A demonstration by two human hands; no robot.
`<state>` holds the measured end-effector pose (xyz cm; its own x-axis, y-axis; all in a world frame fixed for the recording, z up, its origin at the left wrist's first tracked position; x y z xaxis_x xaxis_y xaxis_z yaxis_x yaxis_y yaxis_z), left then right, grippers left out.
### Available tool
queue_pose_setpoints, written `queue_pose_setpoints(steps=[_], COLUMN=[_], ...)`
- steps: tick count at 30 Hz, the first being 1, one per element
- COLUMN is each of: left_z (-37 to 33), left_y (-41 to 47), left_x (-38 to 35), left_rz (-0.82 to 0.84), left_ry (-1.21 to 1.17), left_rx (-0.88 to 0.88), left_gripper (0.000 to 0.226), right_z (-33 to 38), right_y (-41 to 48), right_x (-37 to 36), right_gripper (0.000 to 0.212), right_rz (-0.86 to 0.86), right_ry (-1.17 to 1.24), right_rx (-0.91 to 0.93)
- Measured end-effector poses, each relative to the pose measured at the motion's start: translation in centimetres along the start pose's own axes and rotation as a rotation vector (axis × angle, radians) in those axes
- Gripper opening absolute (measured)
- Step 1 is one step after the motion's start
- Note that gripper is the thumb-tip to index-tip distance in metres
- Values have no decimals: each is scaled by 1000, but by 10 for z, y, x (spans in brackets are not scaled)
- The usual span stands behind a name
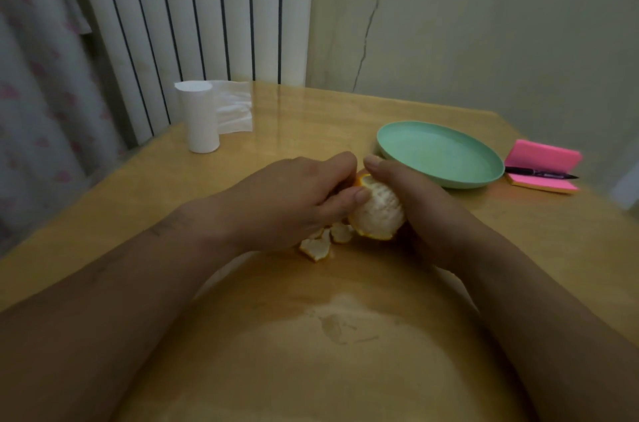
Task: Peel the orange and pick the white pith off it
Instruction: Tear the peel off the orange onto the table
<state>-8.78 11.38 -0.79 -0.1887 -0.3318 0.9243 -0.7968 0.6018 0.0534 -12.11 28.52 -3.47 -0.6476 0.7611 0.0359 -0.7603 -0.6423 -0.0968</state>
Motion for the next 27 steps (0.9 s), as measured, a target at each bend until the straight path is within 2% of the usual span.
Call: queue_pose_setpoints(steps=[6, 11, 16, 27], left_z=[1, -2, -6, -8], left_y=[-4, -5, -6, -3], left_x=[3, 5, 4, -1], left_rz=[65, 70, 37, -53], left_ry=[-6, 100, 241, 263], left_rx=[23, 50, 75, 71], left_gripper=[24, 28, 25, 16], right_z=[3, 2, 0, -1], right_y=[0, 2, 4, 7], right_x=[-5, -3, -3, 0], right_gripper=[43, 43, 40, 42], right_rz=[31, 44, 19, -14], right_ry=[20, -6, -82, -129], right_rx=[-5, 23, -20, 14])
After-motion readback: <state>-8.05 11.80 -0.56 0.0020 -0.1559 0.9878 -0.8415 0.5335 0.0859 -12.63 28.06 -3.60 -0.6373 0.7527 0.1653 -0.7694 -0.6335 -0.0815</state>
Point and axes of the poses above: each hand's wrist, its own y-axis towards the middle knuckle, its own x-axis out of the back of the hand, z = x × y, the point moved 4 cm from there along y, towards the middle knuckle, and after that the axes turned 15 degrees about z, right-handed, at the moved point
